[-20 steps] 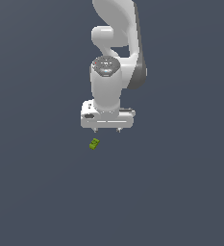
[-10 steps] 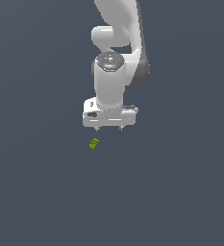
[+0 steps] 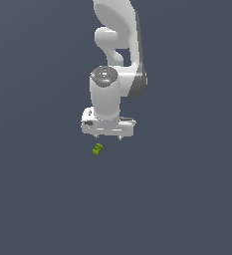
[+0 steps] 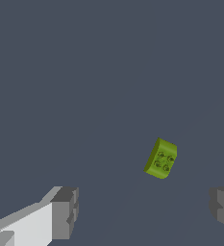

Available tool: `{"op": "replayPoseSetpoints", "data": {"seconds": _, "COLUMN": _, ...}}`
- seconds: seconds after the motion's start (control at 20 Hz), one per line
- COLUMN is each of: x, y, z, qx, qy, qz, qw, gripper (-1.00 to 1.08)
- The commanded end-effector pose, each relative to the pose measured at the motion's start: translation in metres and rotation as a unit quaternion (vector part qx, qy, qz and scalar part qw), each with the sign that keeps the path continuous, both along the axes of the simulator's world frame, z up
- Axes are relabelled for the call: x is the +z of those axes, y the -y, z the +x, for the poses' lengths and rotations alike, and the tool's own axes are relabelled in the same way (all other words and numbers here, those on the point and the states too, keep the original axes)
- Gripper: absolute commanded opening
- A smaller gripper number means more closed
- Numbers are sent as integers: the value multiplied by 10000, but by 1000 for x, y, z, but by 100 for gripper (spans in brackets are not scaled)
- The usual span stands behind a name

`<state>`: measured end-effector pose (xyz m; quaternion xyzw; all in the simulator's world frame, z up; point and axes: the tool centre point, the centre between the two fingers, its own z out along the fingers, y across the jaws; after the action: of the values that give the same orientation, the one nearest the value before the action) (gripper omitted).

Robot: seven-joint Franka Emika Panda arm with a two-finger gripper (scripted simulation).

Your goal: Pick up the object and move it to a goal position.

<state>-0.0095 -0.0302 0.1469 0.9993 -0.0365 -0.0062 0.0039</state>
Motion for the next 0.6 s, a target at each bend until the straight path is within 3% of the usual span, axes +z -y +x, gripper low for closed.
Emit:
{"op": "replayPoseSetpoints", "data": {"seconds": 0.0, "x": -16, "y": 10, "z": -2, "qx": -352, "qy": 8, "qz": 22, "qw": 9994, "gripper": 100}}
{"op": "replayPoseSetpoints", "data": {"seconds": 0.55, "x": -76, "y": 55, "z": -17, "qx": -1799, "qy": 60, "qz": 32, "qw": 9837, "gripper": 100}}
